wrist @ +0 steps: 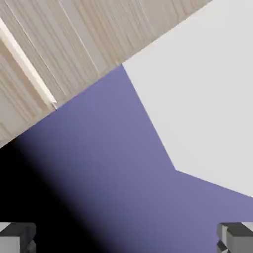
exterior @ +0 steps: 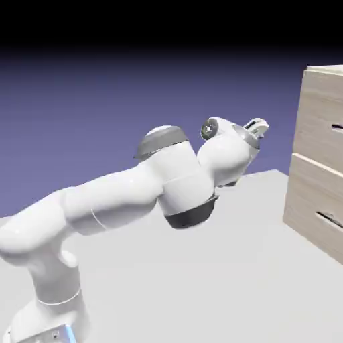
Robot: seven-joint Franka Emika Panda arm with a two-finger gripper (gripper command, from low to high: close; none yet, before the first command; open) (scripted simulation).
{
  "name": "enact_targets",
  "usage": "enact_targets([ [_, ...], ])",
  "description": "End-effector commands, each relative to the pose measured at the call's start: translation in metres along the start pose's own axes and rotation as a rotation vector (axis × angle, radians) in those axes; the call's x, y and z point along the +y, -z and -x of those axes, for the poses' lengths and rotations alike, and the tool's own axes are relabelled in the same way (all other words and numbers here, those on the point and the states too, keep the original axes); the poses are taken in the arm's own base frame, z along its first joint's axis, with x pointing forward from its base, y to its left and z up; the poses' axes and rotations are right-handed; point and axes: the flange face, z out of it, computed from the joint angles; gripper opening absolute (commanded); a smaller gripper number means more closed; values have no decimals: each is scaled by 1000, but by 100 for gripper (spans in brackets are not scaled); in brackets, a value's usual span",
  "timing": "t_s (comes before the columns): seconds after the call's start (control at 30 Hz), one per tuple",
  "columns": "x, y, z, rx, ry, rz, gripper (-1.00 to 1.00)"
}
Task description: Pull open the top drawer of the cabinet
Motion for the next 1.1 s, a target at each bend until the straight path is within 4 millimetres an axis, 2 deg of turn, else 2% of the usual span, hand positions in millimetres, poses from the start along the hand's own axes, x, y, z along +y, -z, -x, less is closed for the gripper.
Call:
enact_targets([
  [0.0,-15,1,3,-22,39,-25,0],
  [0.23,-131,16,5,-112,295,-261,0],
  [0.43,-242,44,-18,-77,488,-505,0],
  [0.7,-262,5,-10,-77,487,-505,0],
  [0.77,-264,1,-9,-78,487,-505,0],
  [0.8,-264,1,-9,-78,487,-505,-100],
  [0.87,-262,5,-10,-77,487,-505,-100],
  [1.07,-248,32,-16,-78,488,-505,-100],
])
